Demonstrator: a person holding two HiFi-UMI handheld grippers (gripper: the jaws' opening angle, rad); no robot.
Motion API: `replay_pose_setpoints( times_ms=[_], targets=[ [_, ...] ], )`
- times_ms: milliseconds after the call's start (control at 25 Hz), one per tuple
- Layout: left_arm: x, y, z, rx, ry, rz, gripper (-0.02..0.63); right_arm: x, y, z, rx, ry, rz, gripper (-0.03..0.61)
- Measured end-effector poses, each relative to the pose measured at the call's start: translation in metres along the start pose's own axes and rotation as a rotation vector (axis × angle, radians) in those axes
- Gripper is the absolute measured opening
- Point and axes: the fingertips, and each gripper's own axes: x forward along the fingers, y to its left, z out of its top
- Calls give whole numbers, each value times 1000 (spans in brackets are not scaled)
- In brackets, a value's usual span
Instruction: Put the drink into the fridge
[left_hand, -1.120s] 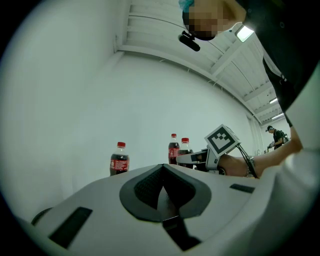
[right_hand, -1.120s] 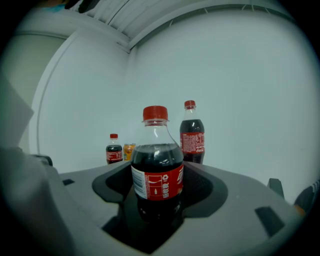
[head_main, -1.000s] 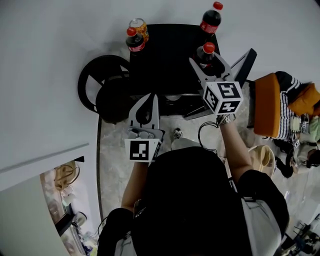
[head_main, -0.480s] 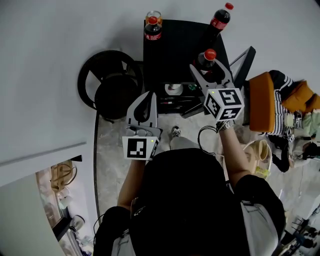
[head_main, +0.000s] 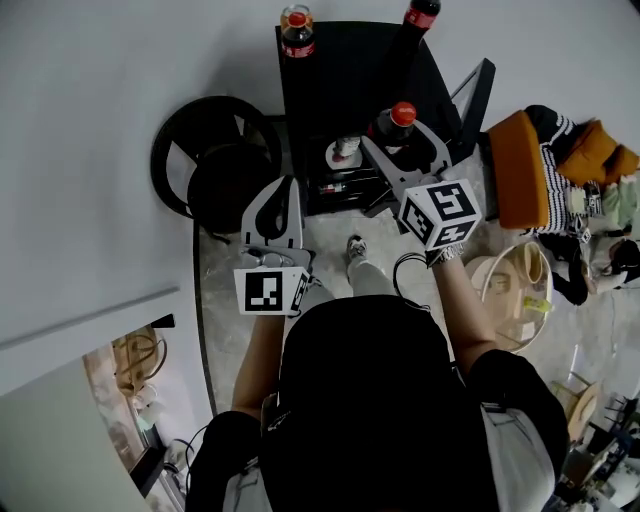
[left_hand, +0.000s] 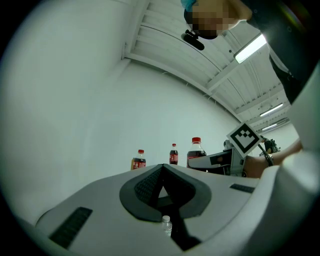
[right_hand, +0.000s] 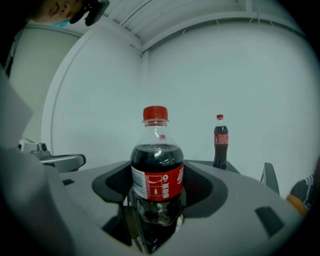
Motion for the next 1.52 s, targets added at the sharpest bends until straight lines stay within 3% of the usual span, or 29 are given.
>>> replay_pose_setpoints(
  times_ms=[400,680,1080,1520],
  targets=[
    [-19,-27,-15,-7,34,-77,9,-43,25,-34,17,43,-11,308],
    [-16,-40,-30,-10,52,-82,9,-49,26,-62,31,88,21,308],
    [11,-33,-76,-41,75,-29,9,-17,19,-115,-23,103,86,308],
    [36,-34,-137,-4,72,51,9,5,3,-197,24,109,126,308]
  ],
)
